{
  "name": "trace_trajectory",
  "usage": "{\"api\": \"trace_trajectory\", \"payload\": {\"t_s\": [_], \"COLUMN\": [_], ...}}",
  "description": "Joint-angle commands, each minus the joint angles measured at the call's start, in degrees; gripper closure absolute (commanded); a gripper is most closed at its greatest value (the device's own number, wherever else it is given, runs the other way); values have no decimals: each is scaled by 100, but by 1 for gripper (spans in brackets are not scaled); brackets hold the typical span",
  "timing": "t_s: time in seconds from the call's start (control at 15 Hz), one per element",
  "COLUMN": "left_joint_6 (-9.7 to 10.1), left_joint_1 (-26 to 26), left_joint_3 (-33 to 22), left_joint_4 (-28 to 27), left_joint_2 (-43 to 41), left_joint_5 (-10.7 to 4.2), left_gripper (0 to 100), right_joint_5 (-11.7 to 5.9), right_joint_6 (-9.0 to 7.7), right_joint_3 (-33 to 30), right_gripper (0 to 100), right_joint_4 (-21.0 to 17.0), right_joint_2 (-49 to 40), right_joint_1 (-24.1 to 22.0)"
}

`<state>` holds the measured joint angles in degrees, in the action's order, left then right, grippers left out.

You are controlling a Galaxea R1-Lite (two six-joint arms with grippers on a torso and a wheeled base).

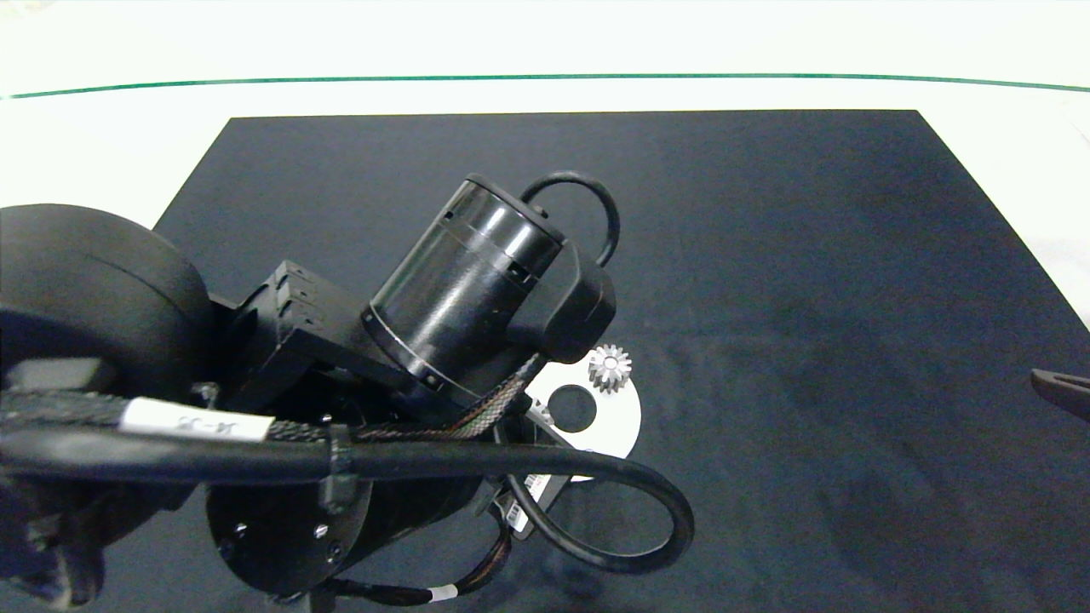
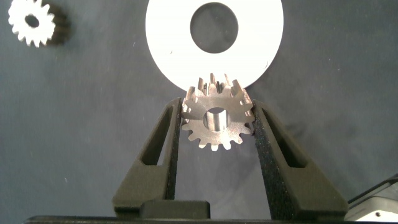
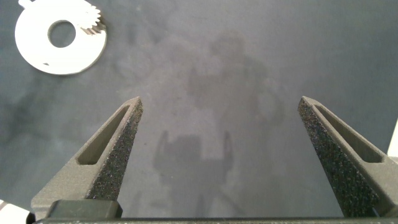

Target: Install three planetary gears onto the carrier pins

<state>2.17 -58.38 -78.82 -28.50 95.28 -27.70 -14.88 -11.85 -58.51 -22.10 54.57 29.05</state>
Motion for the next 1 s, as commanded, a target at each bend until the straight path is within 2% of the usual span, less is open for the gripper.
{"api": "trace_trajectory", "payload": {"t_s": [0.07, 0.13, 0.2, 0.33, 0.53, 0.73, 1.0], "left_joint_6": [-252, -489, -595, -586, -349, -393, -454], "left_joint_1": [134, 336, 415, 389, -200, -552, -446], "left_joint_3": [-318, -441, -485, -458, -291, -256, -370], "left_joint_4": [-24, -33, -33, -41, -41, -41, -15], "left_joint_2": [236, 289, 316, 298, 245, 333, 623], "left_joint_5": [-34, -34, -34, -34, -43, -34, -34], "left_gripper": [90, 90, 90, 90, 90, 90, 90], "right_joint_5": [3, 3, 3, 3, 12, -6, -32], "right_joint_6": [-2, -2, -2, 7, 7, 25, 7], "right_joint_3": [7, 7, 7, 7, 16, 121, 191], "right_gripper": [0, 0, 0, 0, 0, 0, 0], "right_joint_4": [-13, -13, -13, -22, -22, -5, -13], "right_joint_2": [-34, -51, -69, -86, -113, -289, -790], "right_joint_1": [22, 31, 39, 83, 83, 110, 110]}}
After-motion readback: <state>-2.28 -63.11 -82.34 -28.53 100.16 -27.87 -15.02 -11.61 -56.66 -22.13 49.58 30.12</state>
